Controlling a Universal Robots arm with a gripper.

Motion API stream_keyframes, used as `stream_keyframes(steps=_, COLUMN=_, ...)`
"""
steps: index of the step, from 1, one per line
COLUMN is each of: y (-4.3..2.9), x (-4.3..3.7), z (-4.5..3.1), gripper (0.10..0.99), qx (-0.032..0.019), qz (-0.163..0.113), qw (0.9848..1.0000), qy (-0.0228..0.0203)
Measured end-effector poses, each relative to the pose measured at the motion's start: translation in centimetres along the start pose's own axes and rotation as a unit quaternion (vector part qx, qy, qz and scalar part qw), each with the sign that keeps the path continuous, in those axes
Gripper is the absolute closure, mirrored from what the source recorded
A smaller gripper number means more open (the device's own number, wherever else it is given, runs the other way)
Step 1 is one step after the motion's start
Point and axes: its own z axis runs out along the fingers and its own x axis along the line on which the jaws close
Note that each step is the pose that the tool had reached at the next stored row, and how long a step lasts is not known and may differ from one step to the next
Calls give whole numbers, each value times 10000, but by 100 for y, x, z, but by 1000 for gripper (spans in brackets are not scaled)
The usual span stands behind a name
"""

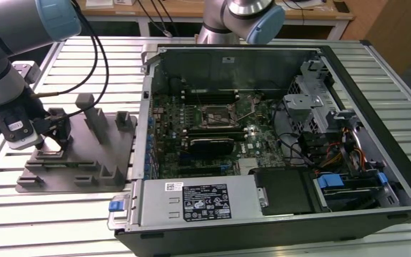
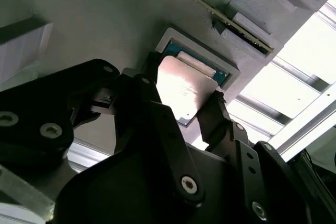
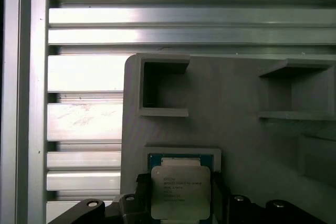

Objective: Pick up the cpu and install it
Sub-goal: 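Pick up the cpu and move it towards the insertion slot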

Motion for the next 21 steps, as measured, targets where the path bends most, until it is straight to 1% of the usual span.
stream_keyframes(steps=10, y=0, x=0, z=3, gripper=533, qx=-1, qz=0, qw=10000, qy=-1)
stream_keyframes(steps=11, y=0, x=0, z=3, gripper=471, qx=0, qz=0, qw=10000, qy=-1)
stream_keyframes(steps=13, y=0, x=0, z=1, gripper=471, qx=0, qz=0, qw=10000, qy=0)
stream_keyframes(steps=16, y=1, x=-1, z=-23, gripper=471, qx=-2, qz=0, qw=10000, qy=0)
stream_keyframes(steps=21, y=1, x=-1, z=-24, gripper=471, qx=-2, qz=0, qw=10000, qy=-1)
